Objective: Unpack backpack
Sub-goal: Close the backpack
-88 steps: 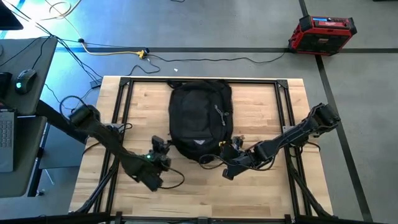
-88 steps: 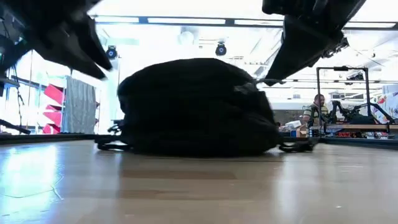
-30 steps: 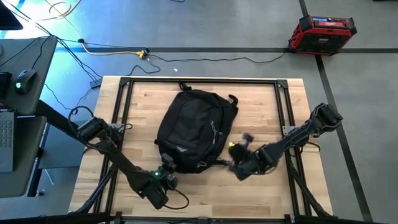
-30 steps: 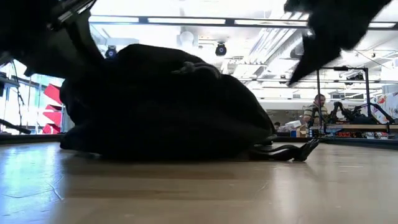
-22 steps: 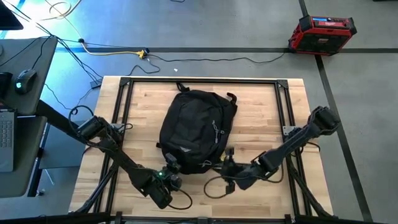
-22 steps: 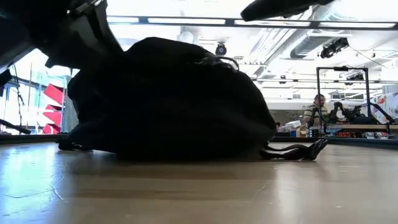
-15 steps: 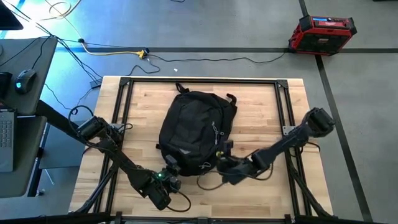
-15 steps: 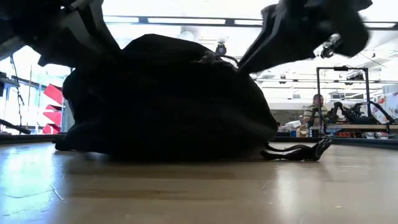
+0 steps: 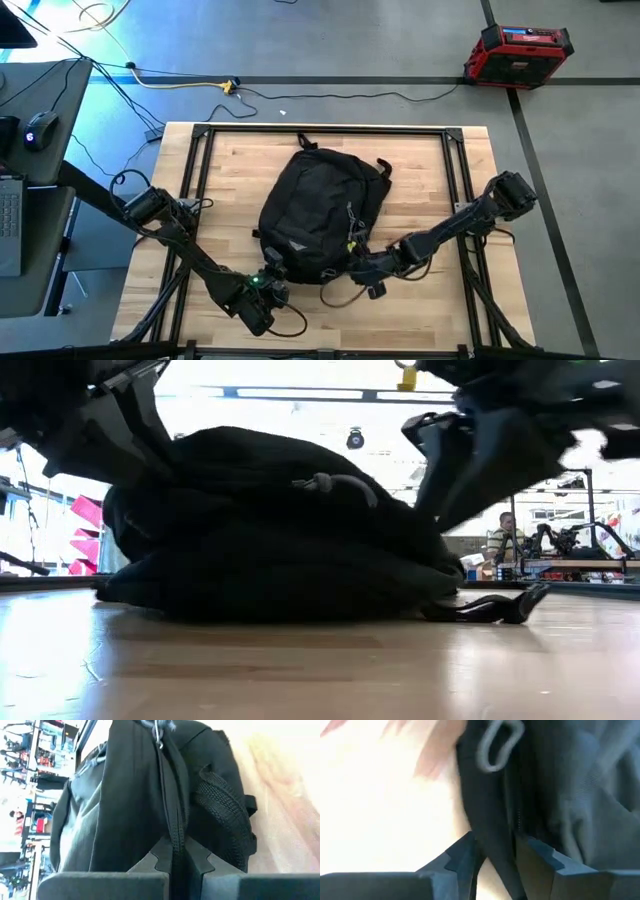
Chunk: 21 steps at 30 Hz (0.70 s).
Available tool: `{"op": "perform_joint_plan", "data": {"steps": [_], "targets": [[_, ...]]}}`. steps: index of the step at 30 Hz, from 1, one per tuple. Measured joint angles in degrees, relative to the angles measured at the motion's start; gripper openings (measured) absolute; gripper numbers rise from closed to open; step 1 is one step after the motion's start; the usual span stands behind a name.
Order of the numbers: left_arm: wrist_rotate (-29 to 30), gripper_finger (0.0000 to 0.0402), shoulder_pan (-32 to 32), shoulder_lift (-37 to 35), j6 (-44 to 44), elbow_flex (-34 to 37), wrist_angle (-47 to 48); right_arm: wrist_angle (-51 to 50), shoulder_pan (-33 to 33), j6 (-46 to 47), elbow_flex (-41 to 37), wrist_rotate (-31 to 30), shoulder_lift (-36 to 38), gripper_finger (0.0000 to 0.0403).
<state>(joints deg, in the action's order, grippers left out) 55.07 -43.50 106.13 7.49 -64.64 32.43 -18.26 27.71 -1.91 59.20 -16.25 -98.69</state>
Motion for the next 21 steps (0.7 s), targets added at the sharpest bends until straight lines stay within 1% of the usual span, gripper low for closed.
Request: {"op": "perform_joint_plan", "data": {"steps": [3,5,9,12,14,16,18,21], "targets": [[-1.06,0.0000,0.50,0.00,1.44,0.00,1.13,0.34,1.85,-0.43,0.00,-1.81,0.47,0.0111],[-2.13,0.0000,0.90,0.00,1.75,0.00,0.84,2.41,3.31,0.27,0.00,-3.33,0.67,0.0110],[-2.29,0.0000,1.69,0.00,2.00,0.00,0.49,10.89,5.82,0.39,0.00,-6.71,0.38,0.0110],[-2.25,0.0000,2.25,0.00,3.50,0.00,-0.05,16.24,7.12,0.06,0.00,-10.81,-1.20,0.0110],[-2.04,0.0000,2.34,0.00,3.84,0.02,-0.82,19.06,7.49,0.60,0.00,-15.19,-2.86,0.0110],[-2.02,0.0000,2.50,0.00,3.84,0.02,-1.61,19.87,7.43,2.44,0.00,-18.21,-4.40,0.0110],[-2.04,0.0000,2.61,0.00,3.84,0.04,-2.35,19.89,6.79,4.38,0.00,-19.85,-5.85,0.0110],[-2.04,0.0000,2.64,0.00,3.46,0.04,-3.27,20.28,5.76,5.90,0.00,-20.08,-7.45,0.0116]]}}
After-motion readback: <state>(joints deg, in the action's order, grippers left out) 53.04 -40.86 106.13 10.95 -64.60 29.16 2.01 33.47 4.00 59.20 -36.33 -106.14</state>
